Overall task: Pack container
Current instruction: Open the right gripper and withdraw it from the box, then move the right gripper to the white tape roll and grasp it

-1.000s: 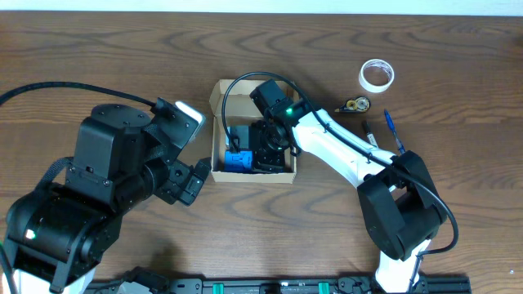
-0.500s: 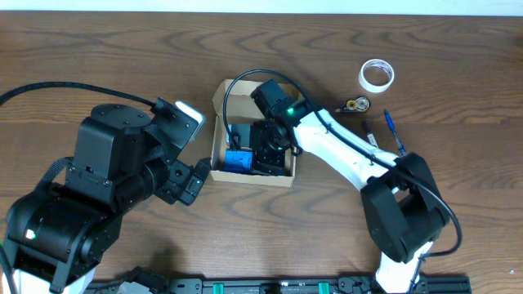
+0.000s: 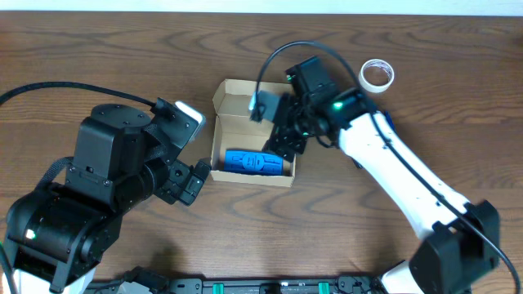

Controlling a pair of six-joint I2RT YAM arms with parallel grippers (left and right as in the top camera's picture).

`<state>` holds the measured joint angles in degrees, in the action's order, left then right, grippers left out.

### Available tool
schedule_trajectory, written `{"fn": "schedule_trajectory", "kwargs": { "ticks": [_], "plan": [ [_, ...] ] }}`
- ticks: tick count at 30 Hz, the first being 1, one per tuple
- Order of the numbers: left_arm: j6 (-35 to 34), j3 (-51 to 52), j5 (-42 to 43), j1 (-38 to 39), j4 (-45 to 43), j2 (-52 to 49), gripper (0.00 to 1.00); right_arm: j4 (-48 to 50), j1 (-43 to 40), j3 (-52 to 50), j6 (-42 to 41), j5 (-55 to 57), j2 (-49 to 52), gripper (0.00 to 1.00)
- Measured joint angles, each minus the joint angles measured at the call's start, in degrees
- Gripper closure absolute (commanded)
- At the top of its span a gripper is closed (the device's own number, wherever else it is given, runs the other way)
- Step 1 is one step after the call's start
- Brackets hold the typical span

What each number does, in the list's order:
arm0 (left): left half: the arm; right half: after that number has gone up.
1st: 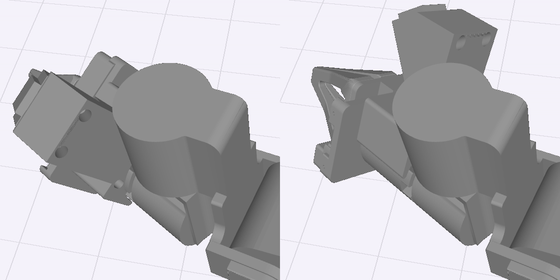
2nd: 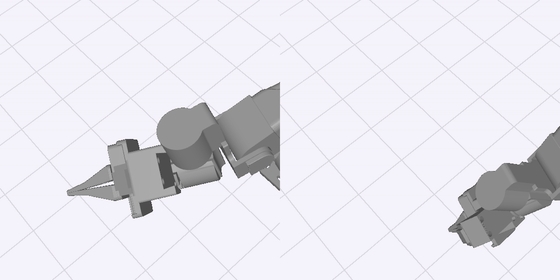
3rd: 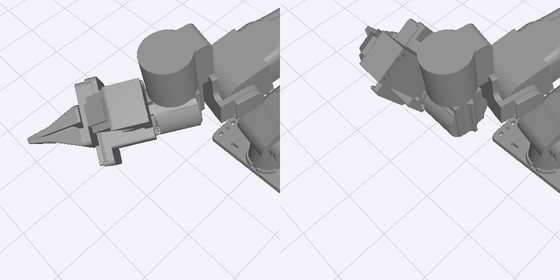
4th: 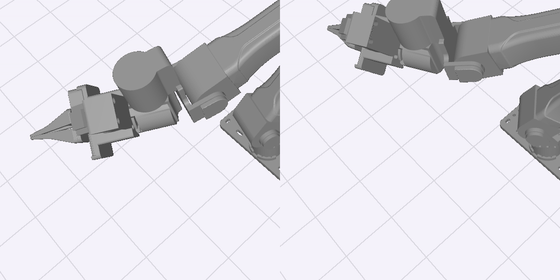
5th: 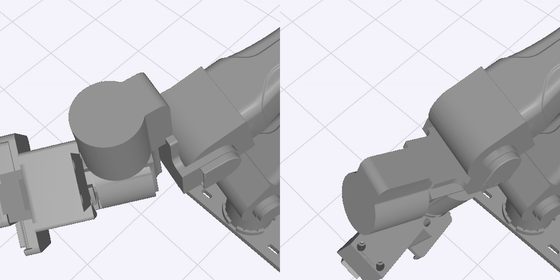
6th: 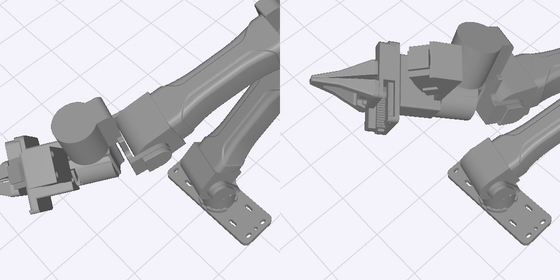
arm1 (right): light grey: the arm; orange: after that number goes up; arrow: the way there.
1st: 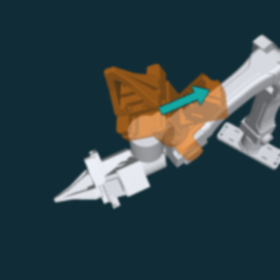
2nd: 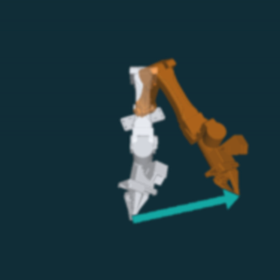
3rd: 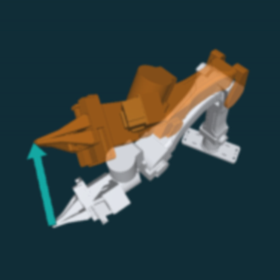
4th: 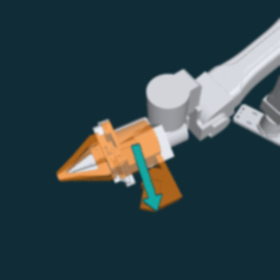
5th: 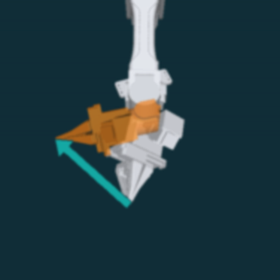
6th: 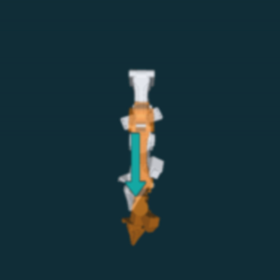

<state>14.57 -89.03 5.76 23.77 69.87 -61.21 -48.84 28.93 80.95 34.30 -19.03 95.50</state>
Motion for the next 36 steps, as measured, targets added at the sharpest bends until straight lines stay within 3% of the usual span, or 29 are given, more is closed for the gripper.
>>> {"fn": "schedule_trajectory", "kwargs": {
  "ticks": [4, 19, 27, 36],
  "plan": [
    [0.0, 0.0, 0.0, 0.0, 0.0, 0.0, 0.05, -1.31, -1.81, 0.0, -6.49, 3.39, -2.82, 0.09],
    [0.0, 0.0, 0.0, 0.0, 0.02, 0.0, 0.05, -9.84, -3.74, 0.02, -47.39, 15.96, -5.25, 0.1],
    [0.0, 0.0, 0.0, 0.0, 0.0, 0.0, 0.05, -6.05, -5.29, -0.15, -53.31, 26.29, -2.29, 0.04],
    [0.0, 0.0, 0.0, 0.0, 0.02, 0.0, 0.05, 3.13, -18.38, -0.17, -51.43, 29.99, -2.1, 0.06]
  ]
}}
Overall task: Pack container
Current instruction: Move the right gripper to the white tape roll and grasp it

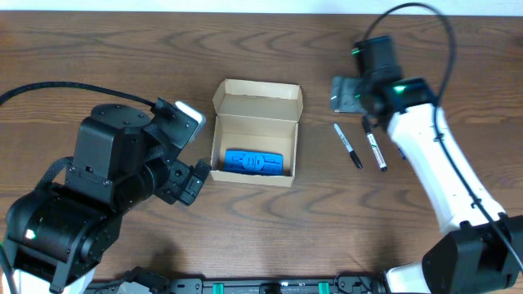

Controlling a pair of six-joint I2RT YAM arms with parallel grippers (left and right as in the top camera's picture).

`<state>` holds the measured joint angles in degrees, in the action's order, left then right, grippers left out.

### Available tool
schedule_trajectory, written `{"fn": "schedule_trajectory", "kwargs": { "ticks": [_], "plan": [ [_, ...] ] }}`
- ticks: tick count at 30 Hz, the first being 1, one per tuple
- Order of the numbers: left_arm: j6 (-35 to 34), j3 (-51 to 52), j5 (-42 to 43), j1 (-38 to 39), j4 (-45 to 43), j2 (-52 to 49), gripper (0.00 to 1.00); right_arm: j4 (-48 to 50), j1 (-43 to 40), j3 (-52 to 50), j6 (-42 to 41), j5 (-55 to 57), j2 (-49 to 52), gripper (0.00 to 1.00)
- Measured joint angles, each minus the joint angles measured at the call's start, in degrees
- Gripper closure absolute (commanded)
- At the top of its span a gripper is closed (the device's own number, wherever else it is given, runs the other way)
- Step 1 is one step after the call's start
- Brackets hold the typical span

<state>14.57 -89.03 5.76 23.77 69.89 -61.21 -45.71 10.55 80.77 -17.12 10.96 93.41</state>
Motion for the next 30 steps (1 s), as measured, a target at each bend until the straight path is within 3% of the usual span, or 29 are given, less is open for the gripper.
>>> {"fn": "schedule_trajectory", "kwargs": {
  "ticks": [7, 21, 30],
  "plan": [
    [0.0, 0.0, 0.0, 0.0, 0.0, 0.0, 0.05, 1.27, -7.96, 3.15, 3.48, -2.4, 7.56, 0.07],
    [0.0, 0.0, 0.0, 0.0, 0.02, 0.0, 0.05, 0.44, -10.05, 29.64, 8.52, -4.85, 34.73, 0.11],
    [0.0, 0.0, 0.0, 0.0, 0.0, -0.04, 0.05, 6.21, -10.03, 31.78, 9.09, -7.96, 43.32, 0.16]
  ]
}}
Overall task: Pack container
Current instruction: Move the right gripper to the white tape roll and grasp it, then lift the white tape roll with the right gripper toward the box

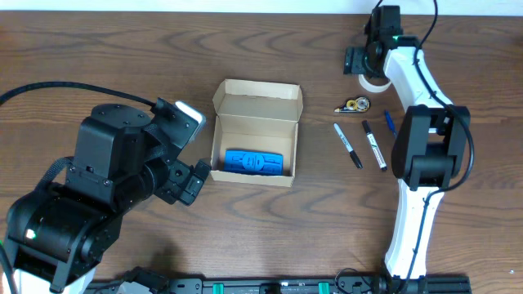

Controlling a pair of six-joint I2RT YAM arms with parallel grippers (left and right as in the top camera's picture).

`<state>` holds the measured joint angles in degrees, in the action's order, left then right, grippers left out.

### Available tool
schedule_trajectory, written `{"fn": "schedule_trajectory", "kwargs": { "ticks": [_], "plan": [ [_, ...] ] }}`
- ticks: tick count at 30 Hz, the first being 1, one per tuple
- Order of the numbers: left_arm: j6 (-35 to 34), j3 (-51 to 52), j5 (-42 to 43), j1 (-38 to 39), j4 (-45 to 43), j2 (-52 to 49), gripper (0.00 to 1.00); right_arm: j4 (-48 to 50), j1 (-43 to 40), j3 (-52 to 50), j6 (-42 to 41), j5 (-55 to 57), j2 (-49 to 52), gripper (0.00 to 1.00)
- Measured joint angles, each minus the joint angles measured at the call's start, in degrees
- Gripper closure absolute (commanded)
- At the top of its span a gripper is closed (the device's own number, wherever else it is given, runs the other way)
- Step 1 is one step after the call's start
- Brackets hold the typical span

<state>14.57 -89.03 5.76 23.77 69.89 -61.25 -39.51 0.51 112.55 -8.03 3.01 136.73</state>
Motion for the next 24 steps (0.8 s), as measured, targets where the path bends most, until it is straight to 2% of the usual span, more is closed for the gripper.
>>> {"fn": "schedule_trajectory", "kwargs": {
  "ticks": [3, 8, 13, 24],
  "plan": [
    [0.0, 0.0, 0.0, 0.0, 0.0, 0.02, 0.05, 0.44, 0.04, 0.0, 0.0, -0.48, 1.49, 0.21],
    [0.0, 0.0, 0.0, 0.0, 0.0, 0.02, 0.05, 0.9, 0.04, 0.0, 0.39, -0.96, 2.75, 0.48],
    [0.0, 0.0, 0.02, 0.0, 0.0, 0.02, 0.05, 1.16, 0.04, 0.02, 0.24, -1.11, 2.75, 0.67],
    [0.0, 0.0, 0.0, 0.0, 0.0, 0.0, 0.05, 0.33, 0.04, 0.42, -0.15, -1.14, 2.75, 0.92]
  ]
}}
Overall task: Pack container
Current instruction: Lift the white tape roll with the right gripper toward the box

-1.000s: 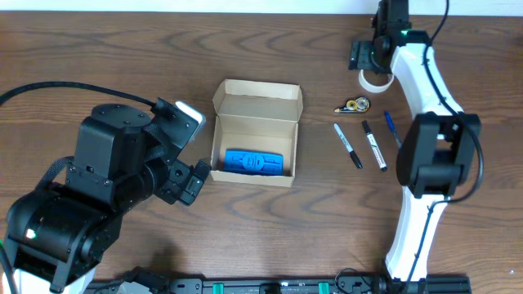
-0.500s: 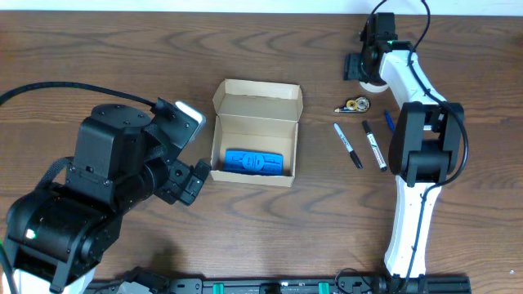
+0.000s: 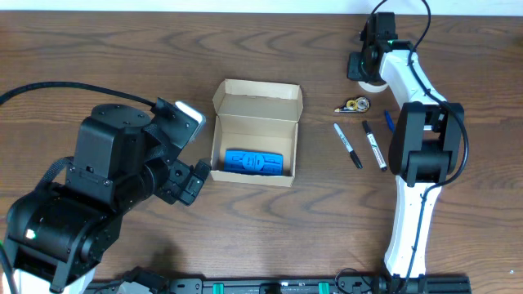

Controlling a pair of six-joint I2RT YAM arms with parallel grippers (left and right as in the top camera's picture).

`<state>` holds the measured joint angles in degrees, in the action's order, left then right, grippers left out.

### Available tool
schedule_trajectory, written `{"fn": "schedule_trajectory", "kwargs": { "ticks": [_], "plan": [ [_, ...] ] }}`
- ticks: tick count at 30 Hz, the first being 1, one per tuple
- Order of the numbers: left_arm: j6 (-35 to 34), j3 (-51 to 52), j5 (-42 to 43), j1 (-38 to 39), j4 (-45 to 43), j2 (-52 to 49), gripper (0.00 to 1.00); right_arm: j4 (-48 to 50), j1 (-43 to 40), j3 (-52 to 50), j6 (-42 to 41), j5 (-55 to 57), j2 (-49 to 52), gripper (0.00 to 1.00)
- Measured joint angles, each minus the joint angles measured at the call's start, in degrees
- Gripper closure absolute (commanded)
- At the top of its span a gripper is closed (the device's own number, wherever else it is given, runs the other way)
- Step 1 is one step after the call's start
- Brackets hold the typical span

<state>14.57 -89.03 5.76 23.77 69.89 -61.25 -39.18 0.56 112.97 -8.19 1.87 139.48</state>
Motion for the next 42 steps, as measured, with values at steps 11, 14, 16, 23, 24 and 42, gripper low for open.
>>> {"fn": "schedule_trajectory", "kwargs": {
  "ticks": [11, 14, 16, 23, 24, 42],
  "plan": [
    [-0.02, 0.0, 0.02, 0.0, 0.02, 0.0, 0.05, -17.66, 0.11, 17.25, -0.17, -0.02, 0.13, 0.99],
    [-0.02, 0.0, 0.0, 0.0, 0.02, 0.02, 0.05, -24.48, 0.24, 24.35, 0.09, -0.5, 0.13, 0.99],
    [-0.02, 0.0, 0.0, 0.0, 0.02, 0.0, 0.05, -28.89, 0.57, 28.57, 0.79, -1.25, 0.02, 0.99],
    [0.0, 0.0, 0.0, 0.0, 0.0, 0.0, 0.05, -37.77, 5.38, 36.02, 3.02, -5.38, -4.04, 0.99],
    [-0.02, 0.0, 0.0, 0.0, 0.0, 0.0, 0.05, -38.34, 6.29, 36.15, 3.3, -5.99, -5.09, 0.99],
    [0.0, 0.0, 0.0, 0.0, 0.02, 0.0, 0.05, -53.48, 24.48, 34.56, 21.88, -17.84, -16.65, 0.99]
  ]
}}
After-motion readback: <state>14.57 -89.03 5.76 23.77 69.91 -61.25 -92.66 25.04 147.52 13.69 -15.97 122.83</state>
